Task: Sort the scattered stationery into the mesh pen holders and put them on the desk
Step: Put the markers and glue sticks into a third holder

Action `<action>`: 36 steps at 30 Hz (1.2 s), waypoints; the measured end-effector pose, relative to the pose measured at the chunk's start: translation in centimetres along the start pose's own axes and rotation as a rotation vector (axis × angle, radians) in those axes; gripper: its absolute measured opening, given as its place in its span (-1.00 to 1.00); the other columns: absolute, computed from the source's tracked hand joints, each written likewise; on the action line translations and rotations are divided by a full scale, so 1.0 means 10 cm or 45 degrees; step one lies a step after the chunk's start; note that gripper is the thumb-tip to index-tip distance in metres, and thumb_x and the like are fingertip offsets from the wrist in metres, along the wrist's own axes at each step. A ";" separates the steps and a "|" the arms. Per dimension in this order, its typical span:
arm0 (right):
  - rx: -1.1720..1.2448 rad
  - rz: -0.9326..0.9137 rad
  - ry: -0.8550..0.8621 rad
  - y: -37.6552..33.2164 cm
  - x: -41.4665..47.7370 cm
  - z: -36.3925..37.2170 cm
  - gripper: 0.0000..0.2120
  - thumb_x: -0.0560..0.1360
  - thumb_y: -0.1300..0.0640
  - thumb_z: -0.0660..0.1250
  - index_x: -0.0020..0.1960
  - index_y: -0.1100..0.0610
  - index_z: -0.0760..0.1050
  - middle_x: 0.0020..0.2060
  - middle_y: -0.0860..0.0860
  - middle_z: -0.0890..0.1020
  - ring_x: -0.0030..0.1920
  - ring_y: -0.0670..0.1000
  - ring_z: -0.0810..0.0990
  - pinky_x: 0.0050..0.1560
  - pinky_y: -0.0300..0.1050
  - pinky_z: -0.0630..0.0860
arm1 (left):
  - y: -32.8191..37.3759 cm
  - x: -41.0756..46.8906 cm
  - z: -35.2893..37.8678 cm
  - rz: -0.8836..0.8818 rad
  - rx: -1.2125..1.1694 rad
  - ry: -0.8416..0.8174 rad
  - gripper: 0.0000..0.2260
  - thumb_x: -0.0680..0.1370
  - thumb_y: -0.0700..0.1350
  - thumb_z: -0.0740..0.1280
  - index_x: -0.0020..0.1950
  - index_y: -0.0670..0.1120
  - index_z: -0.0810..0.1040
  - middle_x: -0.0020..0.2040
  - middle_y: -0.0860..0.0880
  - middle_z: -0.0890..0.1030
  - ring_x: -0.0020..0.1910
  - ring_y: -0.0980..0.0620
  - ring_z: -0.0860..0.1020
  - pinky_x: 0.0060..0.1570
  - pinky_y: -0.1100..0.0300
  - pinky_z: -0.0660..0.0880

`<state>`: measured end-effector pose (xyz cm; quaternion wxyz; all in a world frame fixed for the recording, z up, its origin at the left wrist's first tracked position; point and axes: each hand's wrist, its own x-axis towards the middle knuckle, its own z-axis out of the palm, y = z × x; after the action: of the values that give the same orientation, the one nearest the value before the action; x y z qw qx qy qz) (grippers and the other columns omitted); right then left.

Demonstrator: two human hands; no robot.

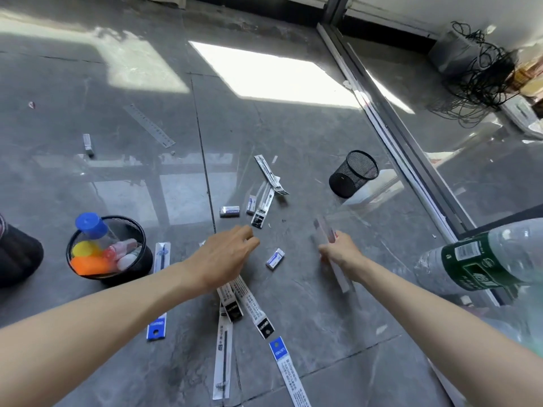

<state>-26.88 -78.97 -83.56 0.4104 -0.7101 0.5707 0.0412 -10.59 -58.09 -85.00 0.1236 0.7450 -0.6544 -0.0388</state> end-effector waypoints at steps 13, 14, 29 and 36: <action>0.628 -0.106 -0.494 -1.19 0.14 0.65 -0.88 0.55 0.34 0.14 -0.02 0.24 0.44 -0.65 0.10 0.31 -0.59 0.05 0.48 -0.55 -0.22 0.44 | -1.55 0.97 -0.54 -0.888 0.050 -0.480 -0.74 0.54 -0.22 0.18 0.24 -0.17 0.37 0.24 -0.17 0.34 0.24 -0.20 0.39 0.08 -0.01 0.40; 0.602 -0.094 -0.505 -1.19 0.15 0.70 -0.83 0.54 0.37 0.10 0.00 0.22 0.44 -0.62 0.09 0.32 -0.62 0.01 0.46 -0.60 -0.28 0.38 | -1.71 1.01 -0.51 -0.914 0.028 -0.502 -0.72 0.53 -0.22 0.19 0.24 -0.17 0.37 0.24 -0.18 0.34 0.25 -0.21 0.40 0.13 -0.04 0.42; 0.719 0.088 -0.428 -0.96 0.41 0.77 -0.90 0.54 0.27 0.25 -0.10 0.13 0.50 -0.60 -0.02 0.21 -0.66 -0.11 0.09 -0.55 -0.42 0.04 | -2.49 1.10 -0.42 -1.156 0.150 -0.199 -0.80 0.52 -0.33 0.19 0.13 -0.26 0.46 0.20 -0.27 0.48 0.19 -0.28 0.46 0.05 -0.07 0.44; 0.760 0.092 -0.427 -1.06 0.39 0.89 -0.82 0.56 0.28 0.19 -0.17 0.10 0.46 -0.61 -0.04 0.22 -0.69 -0.12 0.09 -0.57 -0.44 0.05 | -2.44 0.93 -0.32 -1.460 0.040 -0.007 -0.67 0.57 -0.13 0.25 0.32 -0.14 0.36 0.37 -0.20 0.20 0.34 -0.19 0.20 0.19 -0.08 0.33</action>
<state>-12.98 -76.26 -85.82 0.6865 -0.5214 0.5068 0.0030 14.98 -64.10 -86.63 0.0702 0.9824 -0.1466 -0.0919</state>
